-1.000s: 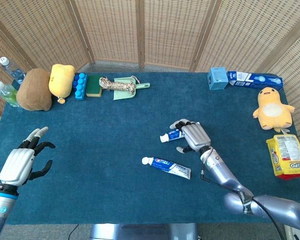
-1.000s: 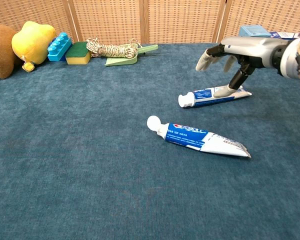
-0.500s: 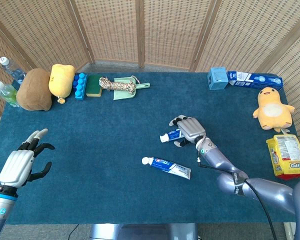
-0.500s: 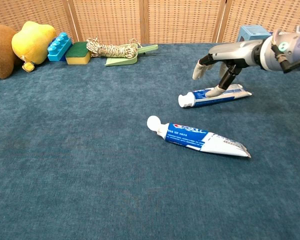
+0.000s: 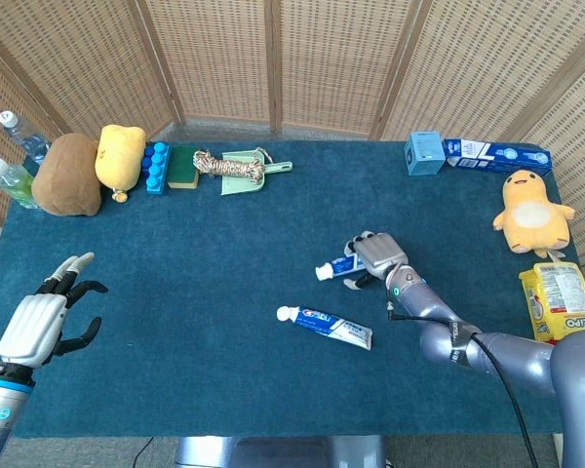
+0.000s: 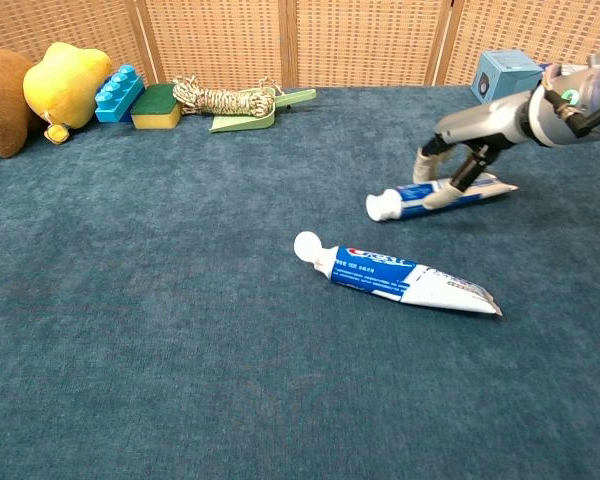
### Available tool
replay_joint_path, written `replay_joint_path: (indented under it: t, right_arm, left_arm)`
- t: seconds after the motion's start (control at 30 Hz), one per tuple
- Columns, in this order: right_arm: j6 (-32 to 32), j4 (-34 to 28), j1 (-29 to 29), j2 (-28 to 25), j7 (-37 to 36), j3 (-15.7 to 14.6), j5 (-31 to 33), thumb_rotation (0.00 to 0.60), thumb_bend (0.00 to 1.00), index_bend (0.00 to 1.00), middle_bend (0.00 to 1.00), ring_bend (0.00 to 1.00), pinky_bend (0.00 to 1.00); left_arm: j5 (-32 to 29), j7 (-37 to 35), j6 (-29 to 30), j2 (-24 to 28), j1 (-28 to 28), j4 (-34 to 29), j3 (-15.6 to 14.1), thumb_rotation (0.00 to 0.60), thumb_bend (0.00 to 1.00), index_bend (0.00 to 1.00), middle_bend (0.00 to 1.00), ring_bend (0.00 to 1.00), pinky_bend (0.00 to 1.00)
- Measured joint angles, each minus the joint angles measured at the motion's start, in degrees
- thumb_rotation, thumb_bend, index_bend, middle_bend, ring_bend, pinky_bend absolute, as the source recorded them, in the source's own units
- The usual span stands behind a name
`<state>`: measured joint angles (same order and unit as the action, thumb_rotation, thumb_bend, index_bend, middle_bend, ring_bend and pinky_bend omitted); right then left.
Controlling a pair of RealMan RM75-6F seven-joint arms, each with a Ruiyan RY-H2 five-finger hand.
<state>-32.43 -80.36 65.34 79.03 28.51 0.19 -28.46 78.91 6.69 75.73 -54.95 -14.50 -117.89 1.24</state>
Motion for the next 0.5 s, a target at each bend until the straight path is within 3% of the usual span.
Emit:
replay_joint_path:
  t: [0.3,0.4,0.47,0.5]
  right_arm:
    - [-6.8,-9.5,1.5,-3.5,2.4,-4.1,4.1,0.322,0.33,0.25,0.22,0.13,0.26]
    - [-8.7,-10.8,1.1,-3.9,2.5,-4.4,3.0,0.409,0.33,0.25,0.22,0.13,0.26]
    - [-9.3,-10.8,0.6,-3.9,2.1,-4.3,1.3,0.526,0.32,0.24,0.22,0.12,0.26]
    - [-9.6,-10.7,0.2,-3.8,1.8,-4.2,0.2,0.554,0.31,0.24,0.22,0.12,0.26]
  left_arm:
    - [1.2,-0.3,-0.5,-0.4,-0.1,-0.2,0.2,0.6,0.38,0.31,0.02,0.0,0.17]
    - [1.7,-0.4,-0.5,-0.5,-0.1,-0.3,0.3,0.6,0.38,0.31,0.02,0.0,0.17]
    - [2.1,-0.5,-0.2,-0.4,0.1,-0.4,0.1,0.6,0.38,0.31,0.02,0.0,0.17]
    - [2.3,-0.5,-0.1,-0.3,0.3,-0.5,0.1,0.6,0.38,0.31,0.02,0.0,0.17]
